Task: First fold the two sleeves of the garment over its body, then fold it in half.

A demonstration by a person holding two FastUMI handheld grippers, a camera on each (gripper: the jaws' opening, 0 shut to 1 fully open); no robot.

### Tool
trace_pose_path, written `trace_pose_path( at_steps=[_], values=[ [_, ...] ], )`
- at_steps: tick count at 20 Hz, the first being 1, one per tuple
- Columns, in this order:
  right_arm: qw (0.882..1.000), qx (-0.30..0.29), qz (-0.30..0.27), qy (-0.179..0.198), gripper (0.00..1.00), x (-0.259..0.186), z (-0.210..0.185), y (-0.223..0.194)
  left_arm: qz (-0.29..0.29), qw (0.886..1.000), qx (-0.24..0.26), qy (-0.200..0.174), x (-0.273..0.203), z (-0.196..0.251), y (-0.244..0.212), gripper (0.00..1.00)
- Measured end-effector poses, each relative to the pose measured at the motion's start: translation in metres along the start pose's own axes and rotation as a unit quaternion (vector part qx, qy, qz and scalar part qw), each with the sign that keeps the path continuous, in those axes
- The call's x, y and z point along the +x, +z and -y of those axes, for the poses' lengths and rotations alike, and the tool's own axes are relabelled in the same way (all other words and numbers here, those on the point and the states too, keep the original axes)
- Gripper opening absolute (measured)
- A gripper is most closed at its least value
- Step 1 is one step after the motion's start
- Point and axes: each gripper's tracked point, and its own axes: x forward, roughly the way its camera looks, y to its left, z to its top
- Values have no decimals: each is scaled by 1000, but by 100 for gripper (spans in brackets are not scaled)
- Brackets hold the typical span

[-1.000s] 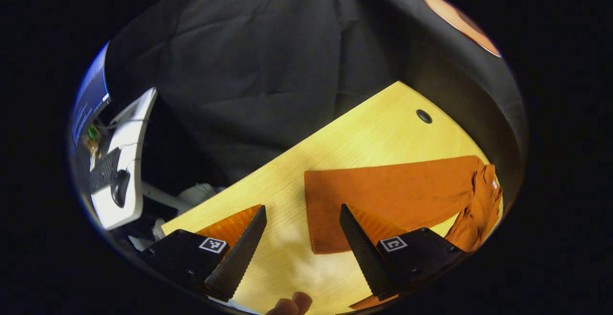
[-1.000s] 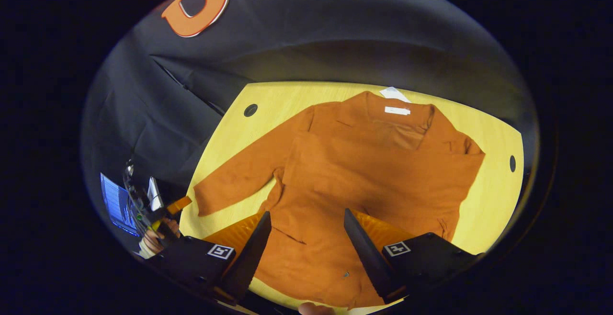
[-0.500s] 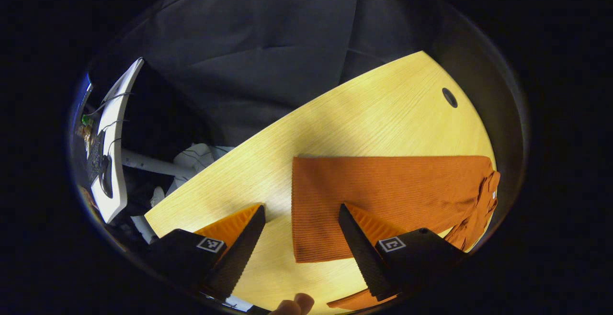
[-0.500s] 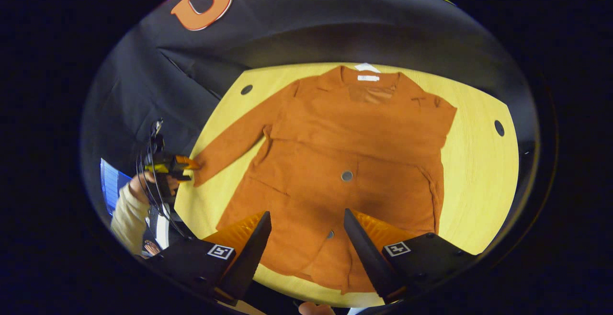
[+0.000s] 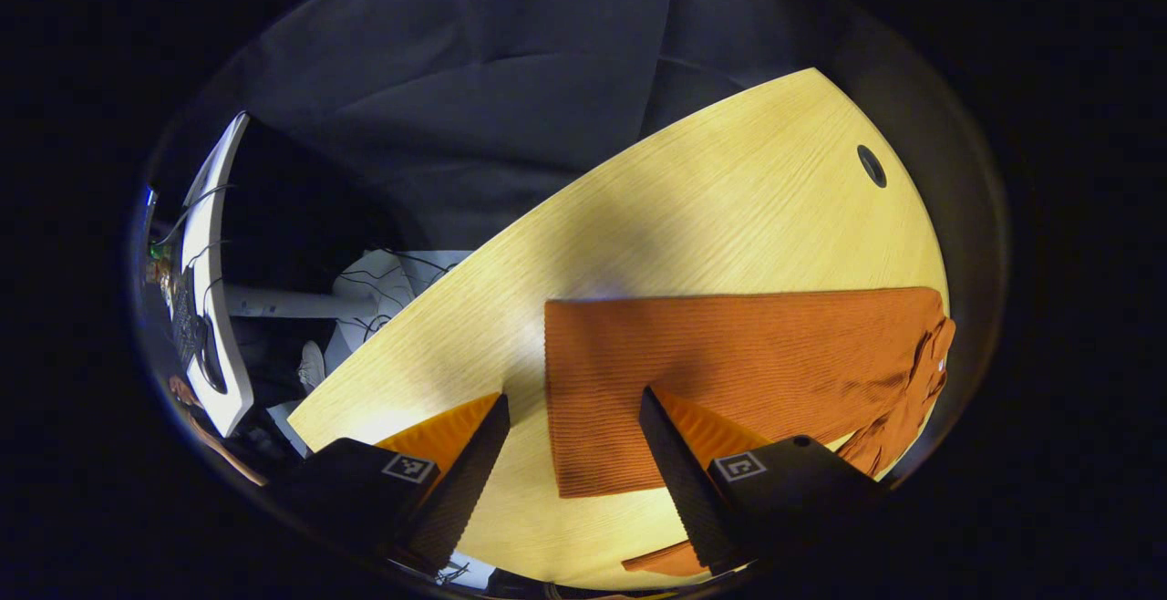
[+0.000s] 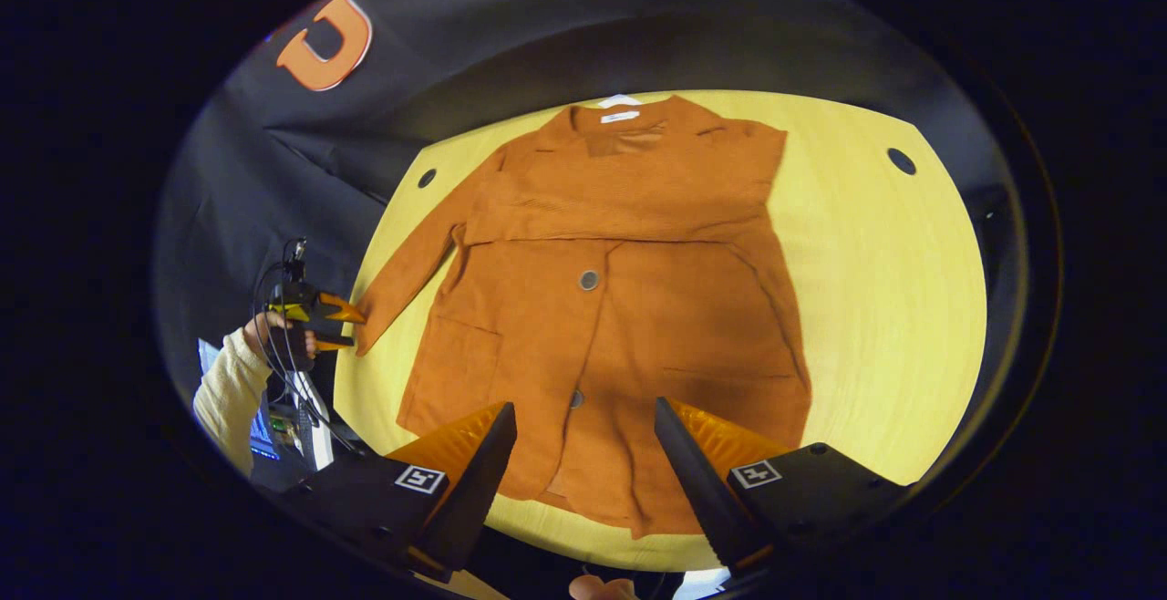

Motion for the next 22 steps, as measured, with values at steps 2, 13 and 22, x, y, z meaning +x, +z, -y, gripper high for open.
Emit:
trace_pose_path(
  at_steps=[2,13,22],
  values=[
    [1000,10,3,-4,97,-8,16,-5,2,1000,4,-1,1,4,2,91],
    [998,61,-5,10,98,-20,58,-50,-14,999,14,-41,-5,32,-7,3],
    [999,38,8,11,97,-8,85,-37,75,993,20,-85,-96,85,10,3]
  ],
)
